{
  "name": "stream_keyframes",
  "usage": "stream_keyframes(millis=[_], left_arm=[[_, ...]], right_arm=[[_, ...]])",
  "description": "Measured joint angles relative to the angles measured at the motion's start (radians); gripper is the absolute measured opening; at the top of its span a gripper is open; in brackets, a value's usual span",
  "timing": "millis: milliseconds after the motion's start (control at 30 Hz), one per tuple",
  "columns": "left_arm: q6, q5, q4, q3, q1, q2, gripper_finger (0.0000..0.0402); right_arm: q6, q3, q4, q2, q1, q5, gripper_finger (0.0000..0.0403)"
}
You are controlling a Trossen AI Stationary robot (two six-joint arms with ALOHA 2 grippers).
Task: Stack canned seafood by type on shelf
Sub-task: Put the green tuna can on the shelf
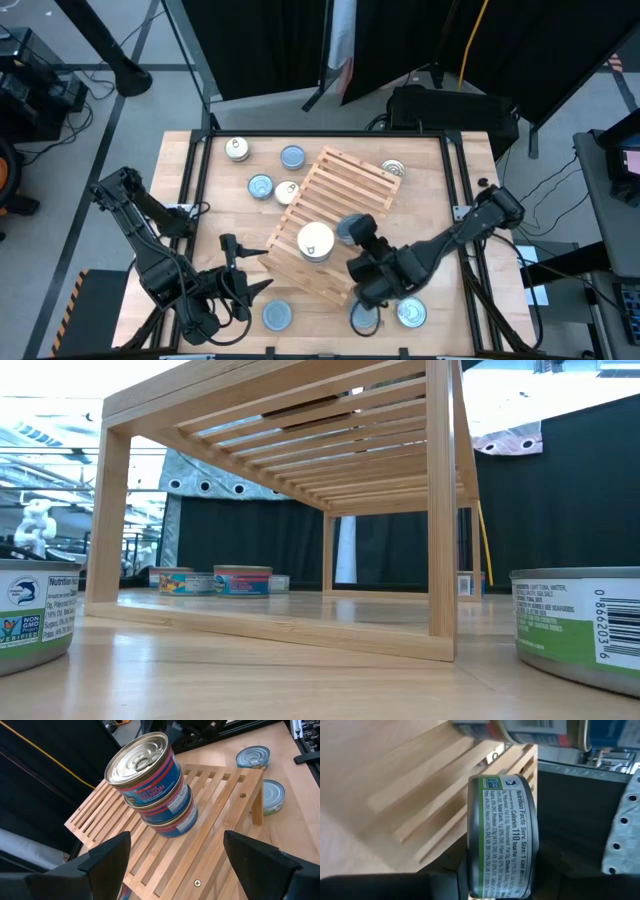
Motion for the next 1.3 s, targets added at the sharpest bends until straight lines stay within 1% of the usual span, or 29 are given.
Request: stream_keyframes(millis=[133, 300, 467, 667, 767, 867, 967, 1133, 1300], left_arm=[[0.000, 0.000, 0.000, 0.000, 0.000, 0.000, 0.0327], [0.000, 0.000, 0.000, 0.000, 0.000, 0.000, 0.0327], [0.000, 0.000, 0.000, 0.000, 0.000, 0.000, 0.0327], [0.000, 0.000, 0.000, 0.000, 0.000, 0.000, 0.0327], [0.000, 0.007, 0.000, 0.000, 0.000, 0.000, 0.0327], [0.000, 0.007, 0.000, 0.000, 0.000, 0.000, 0.0327], [0.000, 0.007, 0.000, 0.000, 0.000, 0.000, 0.0327], [-0.001, 0.011, 0.000, 0.000, 0.000, 0.000, 0.0327], [-0.001, 0.012, -0.001, 0.000, 0.000, 0.000, 0.0327]], right_arm=[[-0.029, 0.000, 0.080, -0.001, -0.029, -0.003, 0.0156], [-0.046, 0.000, 0.097, -0.001, -0.060, -0.032, 0.0181], [-0.006, 0.000, 0.099, -0.001, -0.083, -0.050, 0.0210], [0.014, 0.000, 0.099, -0.001, -0.091, -0.058, 0.0255], [0.022, 0.000, 0.099, -0.001, -0.089, -0.103, 0.0275], [0.064, 0.000, 0.096, -0.001, -0.088, -0.122, 0.0290], [0.096, 0.000, 0.092, -0.003, -0.086, -0.163, 0.0298], [0.146, 0.000, 0.065, -0.016, -0.060, -0.154, 0.0299], [0.241, 0.002, 0.060, -0.063, -0.024, -0.152, 0.0299]])
